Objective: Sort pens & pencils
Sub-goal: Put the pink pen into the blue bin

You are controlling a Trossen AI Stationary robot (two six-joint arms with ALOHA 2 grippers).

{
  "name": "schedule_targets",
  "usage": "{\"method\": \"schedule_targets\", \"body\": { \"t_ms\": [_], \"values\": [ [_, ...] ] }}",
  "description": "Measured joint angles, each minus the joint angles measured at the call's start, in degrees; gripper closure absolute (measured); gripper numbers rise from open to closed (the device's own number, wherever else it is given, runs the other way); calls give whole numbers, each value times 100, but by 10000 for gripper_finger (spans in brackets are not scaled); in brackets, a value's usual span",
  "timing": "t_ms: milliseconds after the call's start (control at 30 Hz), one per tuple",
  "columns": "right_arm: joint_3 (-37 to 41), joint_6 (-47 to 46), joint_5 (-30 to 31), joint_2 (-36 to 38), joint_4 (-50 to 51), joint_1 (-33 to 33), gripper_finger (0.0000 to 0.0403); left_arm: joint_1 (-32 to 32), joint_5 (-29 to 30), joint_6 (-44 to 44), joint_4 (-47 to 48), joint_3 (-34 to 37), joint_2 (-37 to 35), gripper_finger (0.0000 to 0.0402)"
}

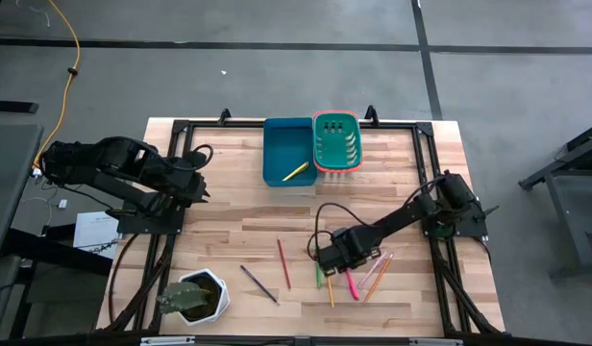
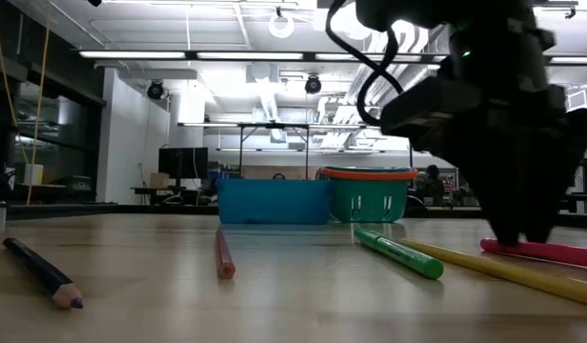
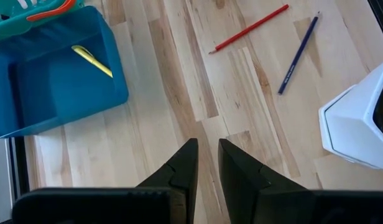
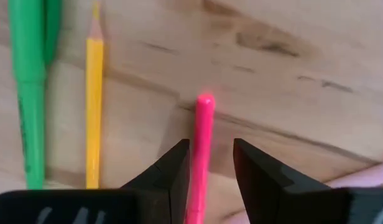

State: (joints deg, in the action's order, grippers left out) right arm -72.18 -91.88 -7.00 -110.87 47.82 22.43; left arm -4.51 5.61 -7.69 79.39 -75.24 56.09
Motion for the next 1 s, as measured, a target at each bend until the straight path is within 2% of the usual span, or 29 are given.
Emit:
{"method": "schedule_targets", "body": {
  "t_ms": [1000],
  "values": [
    [-2, 70, -64, -94, -58, -78, 291, 0, 2, 2, 9, -2, 0, 351]
  ]
}}
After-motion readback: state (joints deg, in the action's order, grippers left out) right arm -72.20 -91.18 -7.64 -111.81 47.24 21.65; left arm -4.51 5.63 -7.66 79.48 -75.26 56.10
